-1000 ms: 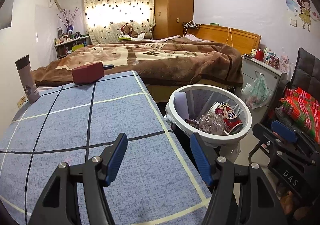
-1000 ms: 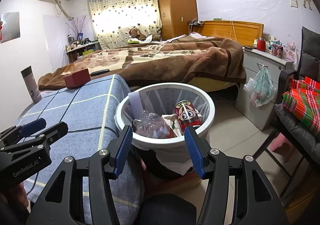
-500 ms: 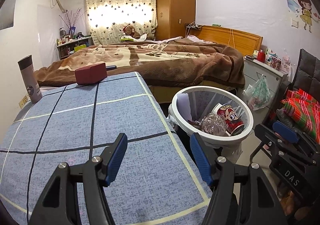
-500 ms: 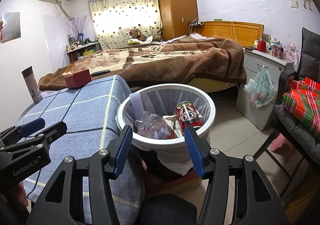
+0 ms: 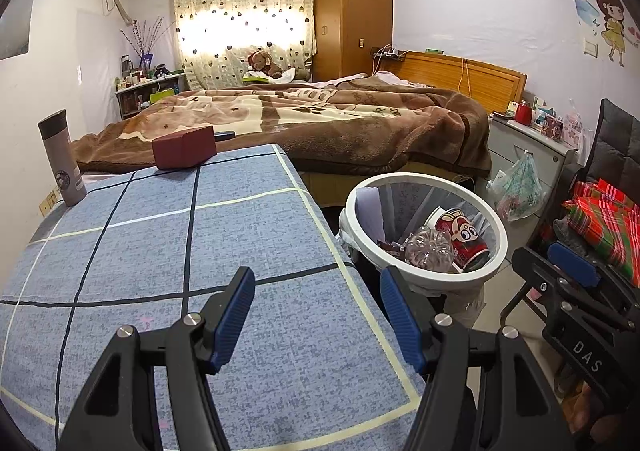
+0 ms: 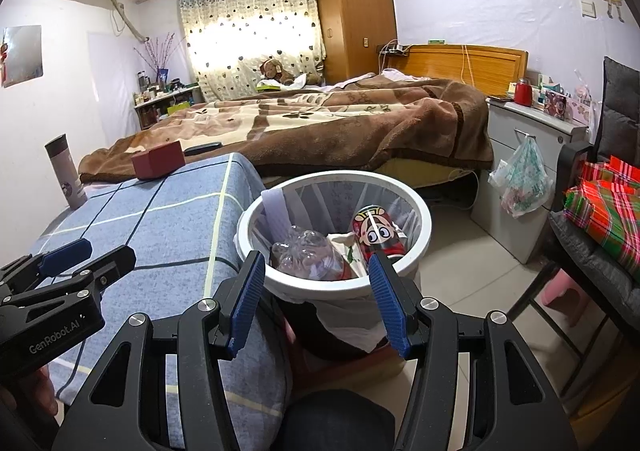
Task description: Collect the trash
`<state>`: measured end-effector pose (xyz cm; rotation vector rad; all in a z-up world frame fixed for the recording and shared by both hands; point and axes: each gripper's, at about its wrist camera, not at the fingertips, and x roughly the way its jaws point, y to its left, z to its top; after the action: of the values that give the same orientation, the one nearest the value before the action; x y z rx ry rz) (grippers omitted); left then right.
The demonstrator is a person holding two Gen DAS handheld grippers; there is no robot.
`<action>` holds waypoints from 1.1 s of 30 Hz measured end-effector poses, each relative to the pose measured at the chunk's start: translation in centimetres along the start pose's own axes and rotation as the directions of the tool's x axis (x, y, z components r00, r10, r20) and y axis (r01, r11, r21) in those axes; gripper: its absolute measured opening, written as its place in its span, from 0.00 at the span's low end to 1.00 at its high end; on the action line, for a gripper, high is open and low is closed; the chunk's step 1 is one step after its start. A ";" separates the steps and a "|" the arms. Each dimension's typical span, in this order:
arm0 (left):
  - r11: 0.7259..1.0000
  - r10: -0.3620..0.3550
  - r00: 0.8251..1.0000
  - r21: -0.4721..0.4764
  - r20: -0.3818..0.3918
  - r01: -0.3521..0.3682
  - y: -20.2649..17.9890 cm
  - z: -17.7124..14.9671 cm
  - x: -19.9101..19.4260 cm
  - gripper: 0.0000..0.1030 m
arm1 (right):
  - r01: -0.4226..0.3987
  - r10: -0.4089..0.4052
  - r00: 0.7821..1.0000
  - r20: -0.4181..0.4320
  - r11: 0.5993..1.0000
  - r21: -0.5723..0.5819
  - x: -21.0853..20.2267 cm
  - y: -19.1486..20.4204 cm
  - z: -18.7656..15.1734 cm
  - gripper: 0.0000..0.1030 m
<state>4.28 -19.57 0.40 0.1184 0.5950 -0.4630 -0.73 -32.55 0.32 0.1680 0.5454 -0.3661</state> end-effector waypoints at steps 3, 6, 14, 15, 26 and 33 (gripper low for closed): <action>1.000 -0.001 1.000 -0.001 0.000 0.001 0.1 0.0 0.0 0.65 | 0.002 -0.002 1.000 -0.001 1.000 -0.001 0.0 0.1 0.0 0.54; 1.000 0.000 1.000 -0.003 -0.001 0.000 0.1 0.0 0.0 0.65 | 0.001 -0.001 1.000 -0.001 1.000 -0.002 0.0 0.1 0.0 0.54; 1.000 -0.001 1.000 -0.003 -0.002 0.001 0.3 -0.1 -0.1 0.65 | -0.002 0.002 1.000 -0.001 1.000 -0.003 -0.1 0.1 -0.1 0.54; 1.000 0.000 1.000 -0.004 -0.003 0.000 0.3 -0.1 -0.1 0.65 | -0.001 0.001 1.000 -0.001 1.000 -0.004 -0.1 0.1 -0.1 0.54; 1.000 0.002 1.000 -0.004 -0.009 -0.002 0.4 -0.2 -0.2 0.65 | -0.005 0.005 1.000 -0.003 1.000 -0.002 -0.2 0.2 -0.1 0.54; 1.000 0.001 1.000 -0.004 -0.007 -0.001 0.4 -0.2 -0.1 0.65 | -0.007 0.007 1.000 -0.005 1.000 -0.004 -0.1 0.2 -0.1 0.54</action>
<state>4.30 -19.09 0.23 0.1162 0.6030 -0.4607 -0.77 -32.33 0.31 0.1666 0.5506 -0.3582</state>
